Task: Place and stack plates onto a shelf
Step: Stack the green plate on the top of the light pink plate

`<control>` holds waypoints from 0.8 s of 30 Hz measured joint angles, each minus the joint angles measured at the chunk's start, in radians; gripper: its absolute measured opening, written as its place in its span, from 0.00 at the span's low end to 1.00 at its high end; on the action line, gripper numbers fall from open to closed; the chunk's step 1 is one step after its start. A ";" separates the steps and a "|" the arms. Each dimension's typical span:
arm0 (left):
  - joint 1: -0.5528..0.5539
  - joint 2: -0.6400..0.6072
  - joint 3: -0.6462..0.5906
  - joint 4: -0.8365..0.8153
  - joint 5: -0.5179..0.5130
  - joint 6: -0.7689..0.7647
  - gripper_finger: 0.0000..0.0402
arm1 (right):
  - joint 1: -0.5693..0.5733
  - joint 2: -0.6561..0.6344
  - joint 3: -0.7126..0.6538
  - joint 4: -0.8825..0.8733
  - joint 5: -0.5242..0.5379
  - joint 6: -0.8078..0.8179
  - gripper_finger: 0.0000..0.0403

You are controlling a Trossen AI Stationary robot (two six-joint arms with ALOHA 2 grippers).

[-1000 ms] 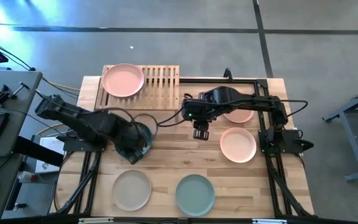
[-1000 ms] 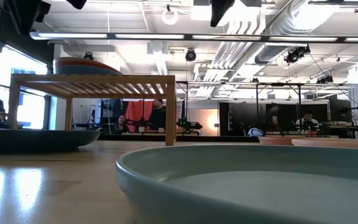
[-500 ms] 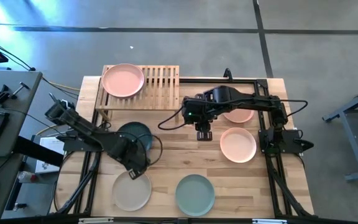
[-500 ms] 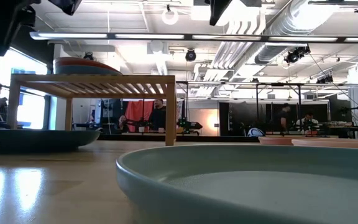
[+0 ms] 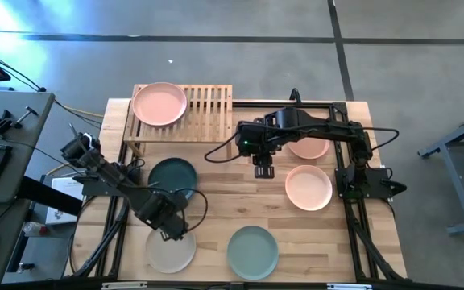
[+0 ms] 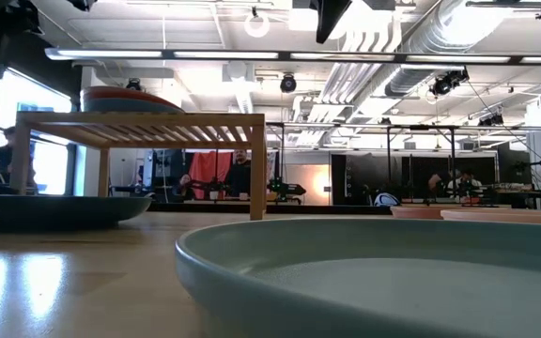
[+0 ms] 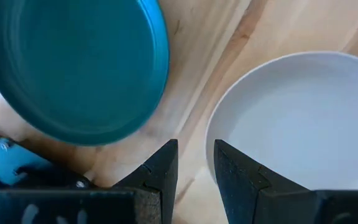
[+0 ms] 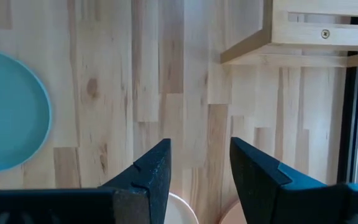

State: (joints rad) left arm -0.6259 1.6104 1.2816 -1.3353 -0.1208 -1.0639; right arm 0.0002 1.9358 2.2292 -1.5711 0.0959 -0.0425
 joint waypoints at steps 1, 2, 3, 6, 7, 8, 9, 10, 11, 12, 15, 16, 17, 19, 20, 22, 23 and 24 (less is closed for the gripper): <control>-0.004 0.000 0.000 0.001 -0.009 0.019 0.23 | 0.000 0.000 0.000 0.000 0.000 0.000 0.35; -0.007 0.000 0.000 0.001 -0.021 0.031 0.23 | 0.000 0.000 0.000 0.000 0.000 0.000 0.35; -0.010 0.000 0.000 0.000 -0.036 0.042 0.23 | 0.000 0.000 0.000 0.000 0.000 0.000 0.35; -0.024 0.000 -0.002 -0.003 -0.089 0.076 0.23 | 0.000 0.000 0.000 0.000 0.000 0.016 0.35; -0.028 0.000 -0.012 0.000 -0.106 0.087 0.23 | 0.000 0.000 0.000 0.000 -0.001 0.020 0.35; -0.032 0.000 -0.025 0.003 -0.116 0.097 0.23 | 0.000 0.000 0.000 0.000 -0.001 0.021 0.35; -0.036 0.000 -0.044 0.005 -0.118 0.098 0.23 | 0.000 0.000 0.000 0.000 -0.002 0.030 0.35; -0.039 0.000 -0.066 0.003 -0.115 0.097 0.23 | 0.000 0.000 0.000 0.000 -0.002 0.043 0.35; -0.042 0.000 -0.087 0.004 -0.105 0.097 0.23 | 0.000 0.000 0.000 0.000 -0.002 0.050 0.35; -0.045 0.000 -0.107 0.009 -0.095 0.094 0.23 | 0.000 0.000 0.000 0.000 -0.002 0.056 0.35; -0.054 0.000 -0.149 0.032 -0.094 0.067 0.22 | 0.000 0.000 0.000 0.000 -0.003 0.063 0.35; -0.058 0.000 -0.156 0.030 -0.098 0.063 0.21 | 0.000 0.000 0.000 0.000 -0.003 0.063 0.35; -0.059 0.000 -0.158 0.028 -0.100 0.063 0.20 | 0.000 0.000 0.000 0.000 -0.003 0.062 0.35; -0.059 0.000 -0.160 0.031 -0.113 0.073 0.19 | 0.000 0.000 0.000 0.000 -0.003 0.055 0.35; -0.059 0.000 -0.162 0.035 -0.120 0.083 0.19 | 0.000 0.000 0.000 0.000 -0.003 0.044 0.35; -0.059 0.000 -0.172 0.037 -0.134 0.121 0.18 | 0.000 0.000 0.000 0.000 -0.003 0.038 0.35; -0.059 0.000 -0.180 0.036 -0.137 0.145 0.18 | 0.000 0.000 0.000 0.000 -0.002 0.037 0.35; -0.059 0.000 -0.188 0.039 -0.137 0.168 0.18 | 0.000 0.000 0.000 0.000 -0.003 0.039 0.35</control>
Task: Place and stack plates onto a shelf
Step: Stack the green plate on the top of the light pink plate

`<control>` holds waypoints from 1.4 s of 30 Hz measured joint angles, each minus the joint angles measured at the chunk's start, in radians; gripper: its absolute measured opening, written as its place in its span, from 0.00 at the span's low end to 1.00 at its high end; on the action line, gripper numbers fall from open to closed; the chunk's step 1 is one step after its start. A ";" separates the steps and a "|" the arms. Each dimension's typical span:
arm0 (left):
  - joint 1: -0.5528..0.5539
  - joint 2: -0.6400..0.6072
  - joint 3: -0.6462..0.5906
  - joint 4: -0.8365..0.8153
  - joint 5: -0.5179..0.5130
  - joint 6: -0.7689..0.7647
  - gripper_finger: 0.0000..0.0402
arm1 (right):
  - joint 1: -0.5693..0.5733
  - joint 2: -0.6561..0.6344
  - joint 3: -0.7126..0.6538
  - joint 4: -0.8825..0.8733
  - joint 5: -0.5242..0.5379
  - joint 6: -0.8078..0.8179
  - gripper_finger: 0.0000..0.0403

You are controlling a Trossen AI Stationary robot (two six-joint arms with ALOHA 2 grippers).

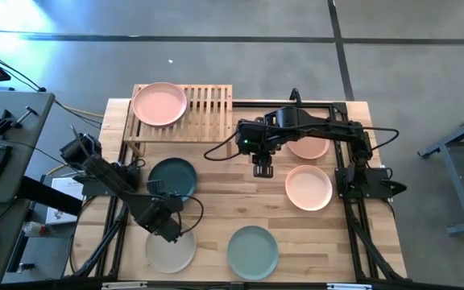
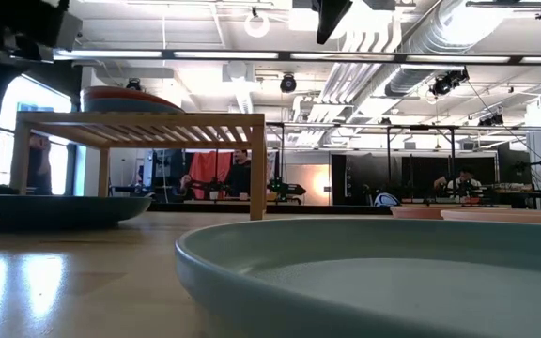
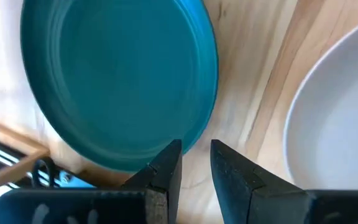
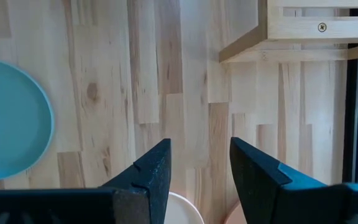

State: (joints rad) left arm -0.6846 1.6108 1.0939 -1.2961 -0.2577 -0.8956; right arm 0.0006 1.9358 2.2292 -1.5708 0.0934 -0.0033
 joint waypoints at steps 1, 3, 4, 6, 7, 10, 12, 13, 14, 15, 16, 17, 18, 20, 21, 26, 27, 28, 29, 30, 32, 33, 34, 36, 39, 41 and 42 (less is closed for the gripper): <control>0.000 0.000 -0.008 0.004 0.000 0.019 0.18 | 0.000 0.000 0.000 0.000 0.000 0.003 0.35; 0.000 0.000 -0.025 0.012 0.000 0.047 0.18 | 0.000 0.000 0.000 0.000 0.000 0.004 0.35; 0.000 0.000 -0.032 0.013 0.000 0.060 0.18 | 0.000 0.000 0.000 0.000 0.000 0.004 0.35; 0.000 0.000 -0.038 0.013 0.000 0.076 0.18 | 0.003 0.000 0.000 0.000 0.000 0.005 0.35; 0.000 0.000 -0.039 0.015 0.000 0.088 0.18 | 0.005 0.000 0.000 0.000 0.001 0.006 0.35; 0.000 0.000 -0.039 0.017 -0.013 0.119 0.18 | 0.007 0.000 0.000 0.000 0.000 0.004 0.35; 0.000 0.000 -0.039 0.022 -0.028 0.144 0.18 | 0.008 0.000 0.000 0.000 0.000 0.004 0.35; 0.000 0.000 -0.039 0.028 -0.034 0.162 0.18 | 0.007 0.000 0.000 0.000 0.000 0.004 0.35; 0.000 0.000 -0.039 0.038 -0.037 0.181 0.18 | 0.007 0.000 0.000 0.000 0.001 0.004 0.35; -0.001 0.000 -0.039 0.053 -0.037 0.201 0.18 | 0.007 0.000 0.000 0.000 0.001 0.004 0.35; -0.004 0.000 -0.039 0.070 -0.037 0.219 0.18 | 0.007 0.000 0.000 0.000 0.000 0.004 0.35; -0.007 0.000 -0.039 0.089 -0.037 0.235 0.18 | 0.007 0.000 0.000 0.000 0.001 0.005 0.35; -0.010 0.000 -0.039 0.104 -0.037 0.247 0.18 | 0.007 0.000 0.000 0.000 0.001 0.006 0.35; -0.017 0.000 -0.039 0.123 -0.036 0.252 0.18 | 0.007 0.000 0.000 0.000 0.001 0.006 0.35; -0.021 0.000 -0.039 0.125 -0.036 0.250 0.18 | 0.007 0.000 0.000 0.000 0.001 0.006 0.35; -0.031 0.000 -0.073 0.153 -0.004 0.230 0.18 | 0.007 0.000 0.000 0.000 0.001 0.028 0.35; -0.031 0.000 -0.084 0.164 0.014 0.226 0.18 | 0.007 0.000 0.000 0.000 0.001 0.031 0.35; -0.031 0.000 -0.097 0.177 0.029 0.226 0.18 | 0.007 0.000 0.000 0.000 0.001 0.030 0.35; -0.031 0.000 -0.108 0.190 0.037 0.226 0.18 | 0.007 0.000 0.000 0.000 0.001 0.030 0.35; -0.031 0.000 -0.115 0.204 0.038 0.226 0.18 | 0.008 0.000 0.000 0.000 0.001 0.030 0.35; -0.031 0.000 -0.119 0.207 0.029 0.226 0.18 | 0.008 0.000 0.000 0.000 0.001 0.031 0.35; -0.030 0.000 -0.119 0.205 0.023 0.226 0.18 | 0.008 0.000 0.000 0.000 0.001 0.032 0.35; -0.030 0.000 -0.119 0.205 0.017 0.226 0.18 | 0.008 0.000 0.000 0.000 0.001 0.031 0.35; -0.029 0.000 -0.119 0.204 0.012 0.232 0.18 | 0.008 0.000 0.000 0.000 0.001 0.031 0.35; -0.029 0.000 -0.119 0.204 0.012 0.276 0.18 | 0.008 0.000 0.000 0.000 0.001 0.033 0.35; -0.027 0.000 -0.119 0.204 0.010 0.291 0.18 | 0.008 0.000 0.000 0.000 0.001 0.033 0.35; -0.024 0.000 -0.121 0.207 0.010 0.296 0.18 | 0.008 0.000 0.000 0.000 0.001 0.033 0.35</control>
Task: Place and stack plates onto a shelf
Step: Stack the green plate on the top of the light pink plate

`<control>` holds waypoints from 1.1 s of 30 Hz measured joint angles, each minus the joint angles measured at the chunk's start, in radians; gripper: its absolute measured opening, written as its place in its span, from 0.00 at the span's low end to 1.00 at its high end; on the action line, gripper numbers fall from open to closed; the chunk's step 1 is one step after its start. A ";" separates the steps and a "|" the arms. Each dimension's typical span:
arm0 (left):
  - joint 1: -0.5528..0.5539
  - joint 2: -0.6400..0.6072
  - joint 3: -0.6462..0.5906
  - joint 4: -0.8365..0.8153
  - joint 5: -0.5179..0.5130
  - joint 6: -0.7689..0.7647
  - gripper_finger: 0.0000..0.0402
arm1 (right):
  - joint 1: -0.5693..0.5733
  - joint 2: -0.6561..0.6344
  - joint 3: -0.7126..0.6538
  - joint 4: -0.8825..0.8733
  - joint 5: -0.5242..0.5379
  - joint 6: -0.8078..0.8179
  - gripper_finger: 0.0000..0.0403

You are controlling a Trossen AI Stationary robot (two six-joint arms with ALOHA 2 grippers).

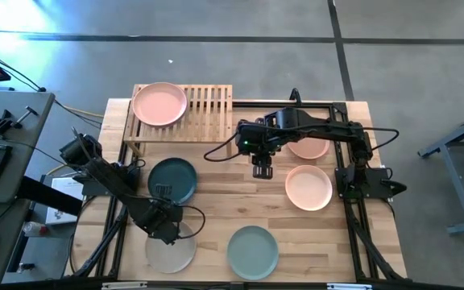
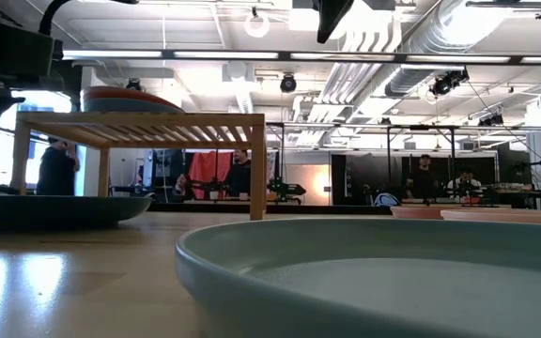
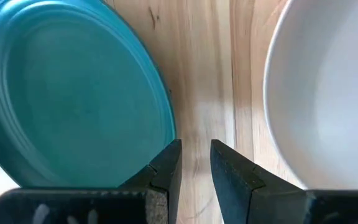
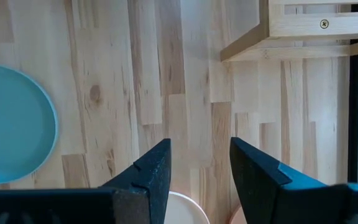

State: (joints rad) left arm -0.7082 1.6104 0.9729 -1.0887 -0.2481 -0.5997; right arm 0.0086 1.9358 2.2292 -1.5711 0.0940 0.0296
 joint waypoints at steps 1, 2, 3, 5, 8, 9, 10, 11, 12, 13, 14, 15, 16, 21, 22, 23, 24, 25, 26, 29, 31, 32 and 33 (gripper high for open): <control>0.002 0.000 -0.007 0.007 0.002 0.001 0.18 | 0.000 0.000 0.000 0.000 0.000 0.000 0.35; 0.005 0.000 -0.016 0.015 0.007 0.001 0.18 | 0.000 0.000 0.000 0.000 0.000 0.000 0.35; 0.009 0.000 -0.027 0.020 0.015 0.002 0.18 | 0.000 0.000 0.000 0.000 0.000 0.000 0.35; 0.015 0.000 -0.047 0.028 0.022 -0.003 0.18 | 0.000 0.000 0.000 0.000 0.000 0.000 0.35; 0.029 0.000 -0.063 0.031 0.025 -0.024 0.18 | 0.000 0.000 0.000 0.000 0.000 0.000 0.35; 0.030 0.000 -0.064 0.031 0.024 -0.024 0.18 | 0.000 0.000 0.000 0.000 0.000 0.000 0.35; 0.034 0.000 -0.064 0.033 0.021 -0.019 0.18 | 0.000 0.000 0.000 0.000 0.000 0.000 0.35; 0.036 0.000 -0.064 0.036 0.019 -0.008 0.18 | 0.000 0.000 0.000 0.000 0.000 0.000 0.35; 0.039 0.000 -0.064 0.039 0.015 0.006 0.18 | 0.000 0.000 0.000 0.000 0.000 0.000 0.35; 0.042 0.000 -0.064 0.042 0.012 0.018 0.18 | 0.000 0.000 0.000 0.000 0.000 0.000 0.35; 0.046 0.000 -0.064 0.045 0.010 0.029 0.18 | 0.000 0.000 0.000 0.000 0.000 0.000 0.35; 0.050 0.000 -0.064 0.045 0.010 0.037 0.18 | 0.000 0.000 0.000 0.000 0.000 0.000 0.35; 0.055 0.000 -0.066 0.046 0.010 0.045 0.18 | 0.000 0.000 0.000 0.000 0.000 0.000 0.35; 0.077 0.000 -0.115 0.092 0.059 0.058 0.18 | 0.000 0.000 0.000 0.000 0.000 0.000 0.35; 0.081 0.000 -0.121 0.095 0.063 0.049 0.18 | 0.000 0.000 0.000 0.000 0.000 0.000 0.35; 0.084 0.000 -0.125 0.099 0.063 0.038 0.18 | 0.000 0.000 0.000 0.000 0.000 0.000 0.35; 0.088 0.000 -0.127 0.100 0.063 0.031 0.18 | 0.000 0.000 0.000 0.000 0.000 0.000 0.35; 0.090 0.000 -0.127 0.099 0.063 0.031 0.18 | 0.000 0.000 0.000 0.000 0.000 0.000 0.35; 0.093 0.000 -0.127 0.102 0.063 0.034 0.18 | 0.000 0.000 0.000 0.000 0.000 0.000 0.35; 0.094 0.000 -0.127 0.116 0.056 0.063 0.18 | 0.000 0.000 0.000 0.000 0.000 -0.002 0.35; 0.094 0.000 -0.127 0.138 0.054 0.082 0.17 | 0.000 0.000 0.000 0.000 0.000 -0.001 0.35; 0.094 0.000 -0.127 0.150 0.054 0.087 0.17 | 0.000 0.000 0.000 0.000 0.000 -0.001 0.35; 0.094 0.000 -0.127 0.160 0.053 0.087 0.16 | 0.000 0.000 0.000 0.000 0.000 -0.001 0.35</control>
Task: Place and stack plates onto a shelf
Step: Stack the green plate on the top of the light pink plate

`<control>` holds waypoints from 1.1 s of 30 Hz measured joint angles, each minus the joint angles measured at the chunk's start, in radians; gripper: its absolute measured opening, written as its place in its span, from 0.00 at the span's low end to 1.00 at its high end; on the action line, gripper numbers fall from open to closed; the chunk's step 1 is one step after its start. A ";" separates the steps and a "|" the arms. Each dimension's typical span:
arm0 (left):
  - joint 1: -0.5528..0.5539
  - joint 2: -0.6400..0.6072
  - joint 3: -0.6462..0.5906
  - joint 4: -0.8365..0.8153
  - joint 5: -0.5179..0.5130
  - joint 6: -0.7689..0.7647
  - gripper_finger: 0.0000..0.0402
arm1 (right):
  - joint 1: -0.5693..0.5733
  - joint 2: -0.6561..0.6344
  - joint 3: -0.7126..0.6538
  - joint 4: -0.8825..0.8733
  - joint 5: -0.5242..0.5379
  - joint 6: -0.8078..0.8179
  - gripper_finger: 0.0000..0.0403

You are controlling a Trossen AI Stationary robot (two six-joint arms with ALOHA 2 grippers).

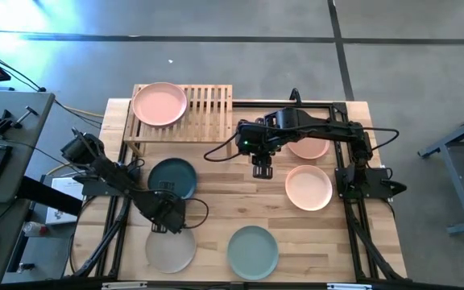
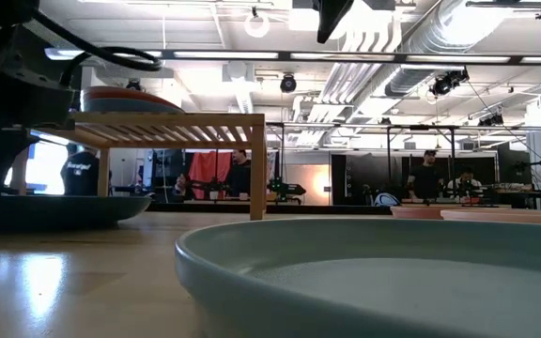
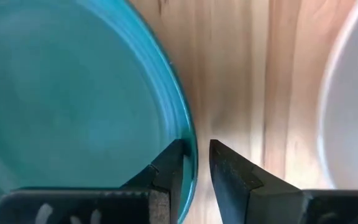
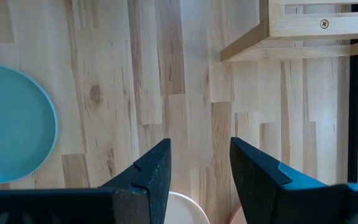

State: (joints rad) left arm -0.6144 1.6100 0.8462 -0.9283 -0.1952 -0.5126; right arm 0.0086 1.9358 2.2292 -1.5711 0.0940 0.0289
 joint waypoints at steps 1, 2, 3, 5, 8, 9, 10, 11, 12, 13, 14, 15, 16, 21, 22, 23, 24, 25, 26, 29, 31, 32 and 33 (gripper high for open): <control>0.000 0.000 0.000 0.011 0.000 -0.001 0.15 | 0.000 0.000 0.000 0.000 0.000 0.000 0.35; 0.000 0.000 0.000 0.023 0.002 -0.007 0.13 | 0.000 0.000 0.000 0.000 0.000 0.000 0.35; 0.000 0.000 0.000 0.031 0.003 -0.013 0.11 | 0.000 0.000 0.000 0.000 0.000 0.000 0.35; 0.000 0.000 0.001 0.040 0.010 -0.030 0.06 | 0.000 0.000 0.000 0.000 0.000 0.000 0.35; 0.000 -0.002 0.002 0.046 0.024 -0.044 0.02 | 0.000 0.000 0.000 0.000 0.000 -0.002 0.35; 0.000 -0.002 0.004 0.050 0.026 -0.053 0.02 | 0.000 0.000 0.000 0.000 0.000 -0.001 0.35; 0.000 -0.002 0.007 0.051 0.028 -0.064 0.02 | 0.000 0.000 0.000 0.000 0.000 -0.002 0.35; 0.000 -0.002 0.010 0.050 0.031 -0.076 0.02 | 0.000 0.000 0.000 0.000 0.000 -0.002 0.35; 0.000 -0.002 0.015 0.050 0.034 -0.085 0.02 | 0.000 0.000 0.000 0.000 0.000 -0.002 0.35; 0.000 -0.001 0.023 0.050 0.041 -0.088 0.01 | 0.000 0.000 0.000 0.000 0.000 -0.002 0.35; 0.000 0.000 0.035 0.050 0.047 -0.089 0.01 | 0.000 0.000 0.000 0.000 0.000 -0.002 0.35; 0.000 0.000 0.048 0.046 0.052 -0.089 0.01 | 0.000 0.000 0.000 0.000 0.000 -0.002 0.35; 0.000 0.000 0.063 0.037 0.053 -0.097 0.01 | 0.000 0.000 0.000 0.000 0.000 -0.002 0.35; 0.000 0.000 0.154 -0.046 0.053 -0.155 0.00 | 0.000 0.000 0.000 0.000 0.000 -0.002 0.35; 0.000 0.000 0.174 -0.071 0.056 -0.167 0.00 | 0.000 0.000 0.000 0.000 0.000 -0.002 0.35; -0.001 0.000 0.195 -0.095 0.059 -0.180 0.00 | 0.000 0.000 0.000 0.000 0.000 -0.002 0.35; -0.001 0.000 0.216 -0.122 0.059 -0.194 0.00 | 0.000 0.000 0.000 0.000 0.000 -0.002 0.35; -0.001 0.000 0.238 -0.152 0.058 -0.210 0.00 | 0.000 0.000 0.000 0.000 0.000 -0.002 0.35; -0.001 0.000 0.262 -0.181 0.058 -0.223 0.00 | 0.000 0.000 0.000 0.000 0.000 -0.002 0.35; -0.005 0.000 0.337 -0.252 0.055 -0.243 0.00 | 0.000 0.000 0.000 0.000 0.000 -0.002 0.35; -0.010 0.000 0.385 -0.290 0.052 -0.243 0.00 | 0.000 0.000 0.000 0.000 0.000 -0.002 0.35; -0.012 0.000 0.407 -0.308 0.052 -0.244 0.00 | 0.000 0.000 0.000 0.000 0.000 -0.003 0.35; -0.016 0.000 0.428 -0.325 0.052 -0.246 0.00 | 0.000 0.000 0.000 0.000 0.000 -0.002 0.35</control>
State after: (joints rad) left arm -0.6300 1.6100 1.2746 -1.2536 -0.1432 -0.7582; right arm 0.0086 1.9358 2.2292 -1.5711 0.0940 0.0265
